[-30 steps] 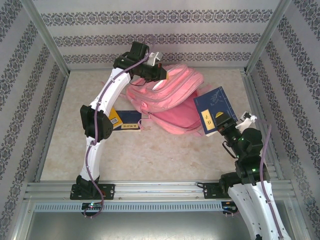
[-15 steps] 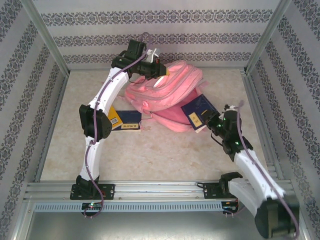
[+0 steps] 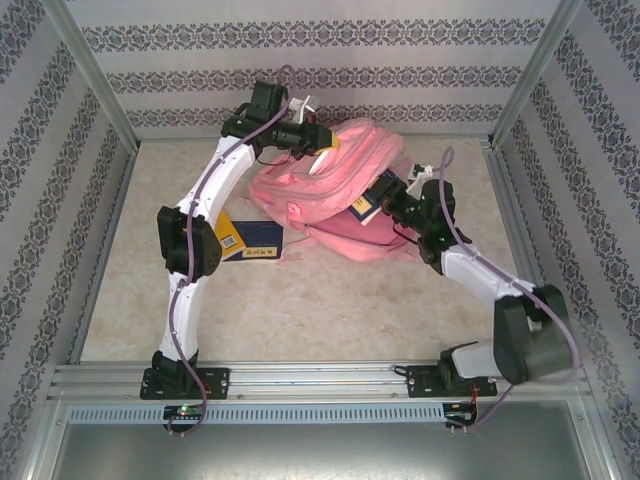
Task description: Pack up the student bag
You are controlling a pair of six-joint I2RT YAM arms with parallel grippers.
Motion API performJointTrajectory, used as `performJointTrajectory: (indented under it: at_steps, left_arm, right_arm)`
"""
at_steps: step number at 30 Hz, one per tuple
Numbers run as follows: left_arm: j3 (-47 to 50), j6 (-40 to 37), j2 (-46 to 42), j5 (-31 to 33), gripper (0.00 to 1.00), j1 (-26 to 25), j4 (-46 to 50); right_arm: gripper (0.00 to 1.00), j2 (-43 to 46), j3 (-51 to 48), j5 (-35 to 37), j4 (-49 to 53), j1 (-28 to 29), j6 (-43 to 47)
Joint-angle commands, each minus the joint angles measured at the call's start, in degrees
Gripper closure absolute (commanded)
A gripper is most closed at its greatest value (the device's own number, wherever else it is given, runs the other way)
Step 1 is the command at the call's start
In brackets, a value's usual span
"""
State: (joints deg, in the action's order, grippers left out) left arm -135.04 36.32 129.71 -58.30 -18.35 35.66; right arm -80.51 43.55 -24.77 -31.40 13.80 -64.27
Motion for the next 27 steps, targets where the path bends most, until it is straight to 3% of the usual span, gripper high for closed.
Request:
performJointTrajectory:
  at_steps: [1,6,10,11,15,18,22,27]
  left_arm:
    - [-0.15,2.07,-4.8,-4.34,1.0,0.93,-8.43]
    - [0.41,3.51,-4.73,-4.6,1.0,0.9,-10.21]
    - [0.68,4.34,-4.75,-4.45,1.0,0.98,-11.39]
    - [0.84,4.45,-4.86,-4.45,1.0,0.9,-11.36]
    - [1.3,4.15,-4.86,-4.28,1.0,1.03,-10.99]
    - [1.33,3.31,-4.68,-3.54,1.0,1.03,-9.86]
    - [0.94,3.2,-4.12,-2.75,1.0,1.06,-9.3]
    - [0.49,2.86,-3.57,-1.69,1.0,1.3,-8.59]
  right_arm:
    - [1.0,-7.47,3.2,-0.48,-9.77,0.75,-4.13]
    - [1.0,-19.95,6.24,0.56,-19.11,1.11,-10.74]
    - [1.0,-23.85,7.34,3.27,-13.91,1.17,-7.15]
    - [0.96,-24.5,7.36,3.73,-12.0,1.15,-5.95]
    - [0.56,-25.62,8.15,4.38,-4.36,1.23,-1.9]
    - [0.36,-23.46,6.87,6.07,-1.62,1.3,0.82]
    - [0.22,-17.88,6.85,9.86,8.89,1.53,5.64]
    - [0.2,-13.81,7.14,13.32,20.32,1.61,7.23]
